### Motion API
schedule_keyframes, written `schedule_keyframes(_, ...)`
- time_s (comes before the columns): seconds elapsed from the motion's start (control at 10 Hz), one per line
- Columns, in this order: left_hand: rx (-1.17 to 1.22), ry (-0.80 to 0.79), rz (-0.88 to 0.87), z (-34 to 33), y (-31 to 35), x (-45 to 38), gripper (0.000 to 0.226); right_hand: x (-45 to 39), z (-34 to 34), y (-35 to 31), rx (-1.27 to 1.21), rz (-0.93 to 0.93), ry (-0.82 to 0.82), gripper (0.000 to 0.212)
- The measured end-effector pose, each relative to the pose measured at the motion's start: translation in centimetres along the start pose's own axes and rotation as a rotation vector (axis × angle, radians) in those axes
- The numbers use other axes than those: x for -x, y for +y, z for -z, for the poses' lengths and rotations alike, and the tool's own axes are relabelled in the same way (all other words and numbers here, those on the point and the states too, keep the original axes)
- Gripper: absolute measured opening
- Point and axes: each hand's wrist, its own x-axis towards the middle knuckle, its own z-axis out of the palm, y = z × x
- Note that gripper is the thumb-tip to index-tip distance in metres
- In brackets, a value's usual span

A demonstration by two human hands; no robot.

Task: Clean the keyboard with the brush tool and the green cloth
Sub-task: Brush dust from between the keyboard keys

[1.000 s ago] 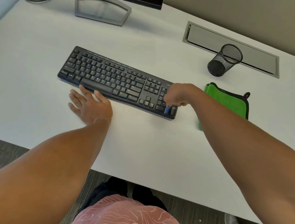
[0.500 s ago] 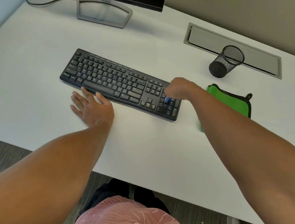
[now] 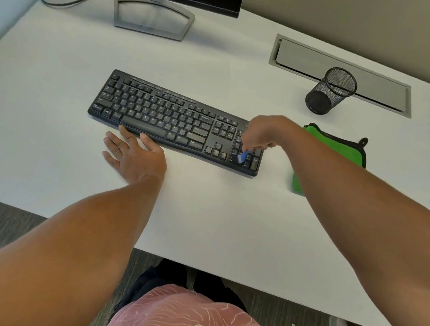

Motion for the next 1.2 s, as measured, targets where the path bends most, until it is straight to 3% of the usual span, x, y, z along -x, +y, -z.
schedule_keyframes(0.2,-0.001,-0.002,-0.004,0.0,0.0,0.0,0.064,-0.2,0.6,2.9,0.189,-0.041,0.106,0.025)
schedule_keyframes(0.4,-0.006,-0.001,0.0,0.1,0.1,0.1,0.064,-0.7,-2.0,4.5,0.17,-0.02,0.133,0.031)
schedule_keyframes(0.5,-0.005,0.003,-0.001,0.2,0.1,0.2,0.064,-0.9,-2.6,5.2,0.244,-0.042,0.127,0.015)
schedule_keyframes(0.7,-0.007,-0.004,-0.003,0.1,0.0,0.1,0.065,-0.8,-1.4,4.4,0.114,0.048,0.187,0.031)
schedule_keyframes(0.9,-0.015,0.004,-0.004,0.1,0.1,0.1,0.065,-1.2,-1.6,4.8,0.139,0.026,0.288,0.022)
schedule_keyframes(1.1,-0.008,0.006,-0.004,0.0,0.0,0.0,0.065,-0.7,-1.8,5.3,0.285,-0.064,0.182,0.041)
schedule_keyframes(1.2,-0.004,0.003,-0.003,0.0,0.0,0.0,0.065,-0.3,-0.8,4.9,0.157,-0.015,0.232,0.026)
